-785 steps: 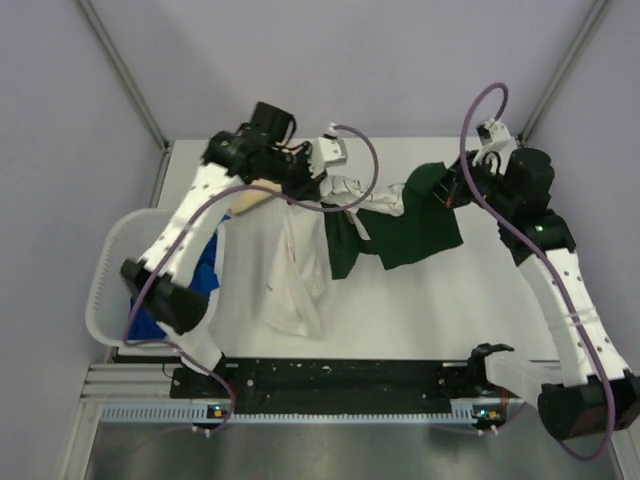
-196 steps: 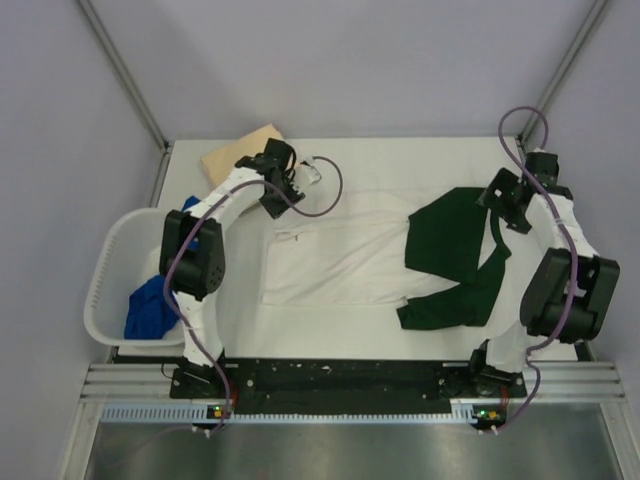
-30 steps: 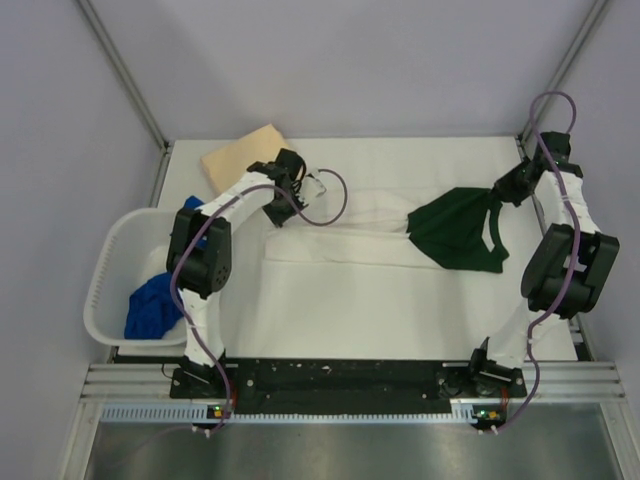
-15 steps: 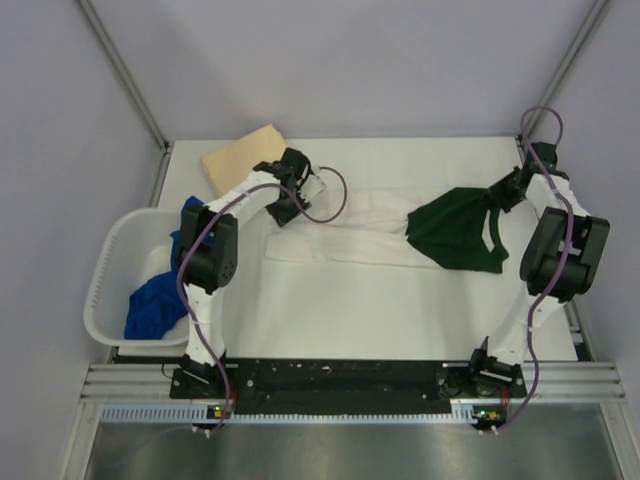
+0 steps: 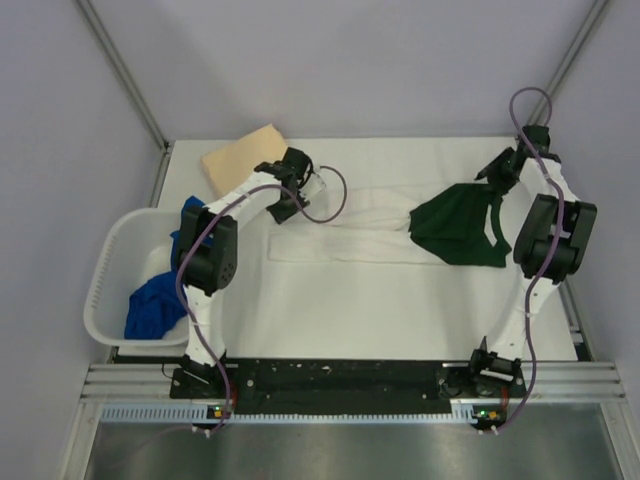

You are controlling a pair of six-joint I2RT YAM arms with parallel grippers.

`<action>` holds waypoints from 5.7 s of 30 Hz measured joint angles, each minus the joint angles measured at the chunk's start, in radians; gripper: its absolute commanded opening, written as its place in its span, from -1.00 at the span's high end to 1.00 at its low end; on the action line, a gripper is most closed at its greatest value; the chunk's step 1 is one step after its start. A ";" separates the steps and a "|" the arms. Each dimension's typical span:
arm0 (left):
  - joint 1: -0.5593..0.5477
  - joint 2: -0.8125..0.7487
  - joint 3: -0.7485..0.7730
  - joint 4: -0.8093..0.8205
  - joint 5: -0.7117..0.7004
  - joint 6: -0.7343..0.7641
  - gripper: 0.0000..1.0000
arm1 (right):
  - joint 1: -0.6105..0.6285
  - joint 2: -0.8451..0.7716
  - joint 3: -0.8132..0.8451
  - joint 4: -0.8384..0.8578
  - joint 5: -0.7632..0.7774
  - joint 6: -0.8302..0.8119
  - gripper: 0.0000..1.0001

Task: Fold and stack the t-shirts
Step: Fold the other side of the tshirt into a rectangle

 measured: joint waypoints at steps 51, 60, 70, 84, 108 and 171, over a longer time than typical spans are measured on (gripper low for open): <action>0.006 -0.248 -0.342 0.023 0.216 0.048 0.17 | 0.089 -0.272 -0.489 -0.035 0.044 -0.011 1.00; 0.006 -0.248 -0.344 0.023 0.216 0.048 0.17 | 0.196 -0.271 -0.354 -0.030 0.023 0.027 1.00; 0.006 -0.248 -0.344 0.022 0.211 0.050 0.17 | 0.314 -0.255 -0.338 0.047 -0.046 0.151 1.00; 0.006 -0.245 -0.339 0.015 0.213 0.050 0.17 | 0.371 -0.091 -0.285 0.158 -0.096 0.233 0.39; -0.234 0.285 0.505 0.135 0.745 -0.481 0.02 | 0.352 0.062 0.234 0.031 0.243 -0.566 0.08; -0.248 0.604 0.795 0.332 0.671 -0.827 1.00 | 0.299 0.285 0.333 -0.077 0.112 -0.598 1.00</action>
